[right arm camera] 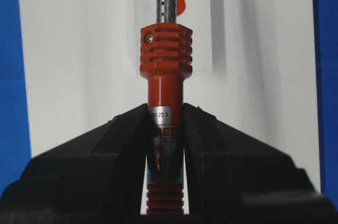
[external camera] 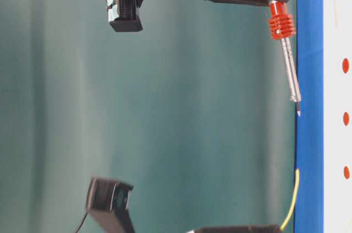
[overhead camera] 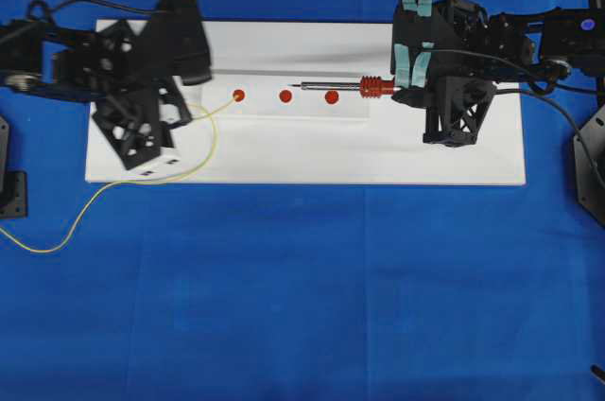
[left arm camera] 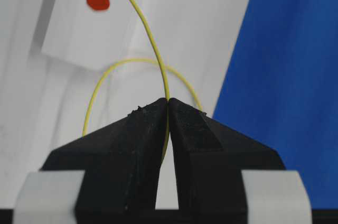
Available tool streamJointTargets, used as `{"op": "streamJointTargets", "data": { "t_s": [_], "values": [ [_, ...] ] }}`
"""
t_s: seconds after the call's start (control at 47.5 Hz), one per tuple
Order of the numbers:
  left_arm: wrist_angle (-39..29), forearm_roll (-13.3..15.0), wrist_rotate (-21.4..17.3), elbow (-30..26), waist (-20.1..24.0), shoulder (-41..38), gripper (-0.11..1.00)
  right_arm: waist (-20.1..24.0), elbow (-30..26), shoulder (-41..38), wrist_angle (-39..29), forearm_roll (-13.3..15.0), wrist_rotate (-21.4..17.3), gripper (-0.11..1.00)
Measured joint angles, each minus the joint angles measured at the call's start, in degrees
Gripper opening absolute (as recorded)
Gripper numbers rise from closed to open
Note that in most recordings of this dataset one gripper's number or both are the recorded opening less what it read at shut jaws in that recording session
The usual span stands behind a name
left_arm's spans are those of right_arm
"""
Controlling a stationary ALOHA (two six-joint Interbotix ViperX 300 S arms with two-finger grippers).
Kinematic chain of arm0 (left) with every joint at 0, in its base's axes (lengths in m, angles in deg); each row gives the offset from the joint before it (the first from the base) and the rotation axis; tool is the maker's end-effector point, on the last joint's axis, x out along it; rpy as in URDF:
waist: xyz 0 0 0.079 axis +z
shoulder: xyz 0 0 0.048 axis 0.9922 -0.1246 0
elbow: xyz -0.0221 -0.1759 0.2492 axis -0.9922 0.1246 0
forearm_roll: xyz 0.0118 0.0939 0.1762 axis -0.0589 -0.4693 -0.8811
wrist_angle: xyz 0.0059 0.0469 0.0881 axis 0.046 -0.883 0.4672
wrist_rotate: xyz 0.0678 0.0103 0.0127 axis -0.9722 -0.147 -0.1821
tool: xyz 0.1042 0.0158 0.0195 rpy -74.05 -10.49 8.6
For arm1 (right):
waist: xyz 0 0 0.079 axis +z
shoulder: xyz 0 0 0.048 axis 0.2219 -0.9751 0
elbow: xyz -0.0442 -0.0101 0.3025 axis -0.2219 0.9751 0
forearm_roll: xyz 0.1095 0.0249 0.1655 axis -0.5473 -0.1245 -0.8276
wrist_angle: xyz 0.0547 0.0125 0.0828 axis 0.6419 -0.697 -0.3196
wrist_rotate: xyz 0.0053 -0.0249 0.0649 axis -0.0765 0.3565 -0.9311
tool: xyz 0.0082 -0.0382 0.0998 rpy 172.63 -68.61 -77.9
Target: Touch the tip of the soldering iron to the tip of the solder at the mark.
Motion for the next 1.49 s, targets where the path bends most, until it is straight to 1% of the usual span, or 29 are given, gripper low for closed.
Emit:
{"op": "streamJointTargets", "data": {
  "t_s": [0.232,0.505,0.968,1.158,1.495],
  "values": [
    [2.9,-0.09,-0.53,-4.66,0.0,-8.26,0.03,0.0,0.18,-0.09,0.0,0.09,0.09,0.06],
    [5.1,-0.09,-0.7,-8.53,2.02,-16.79,0.03,0.09,0.62,-0.44,0.0,0.09,0.09,0.06],
    [5.1,-0.09,0.09,-8.96,1.93,-18.19,0.03,0.0,1.23,-0.79,0.79,0.0,0.09,0.06],
    [5.01,0.0,0.09,-8.96,1.93,-18.19,0.03,0.09,0.97,-3.16,0.88,0.09,0.09,0.06],
    [4.66,-0.09,0.09,-8.88,1.85,-18.19,0.03,0.0,-1.49,-8.09,0.88,0.09,0.09,0.06]
  ]
}}
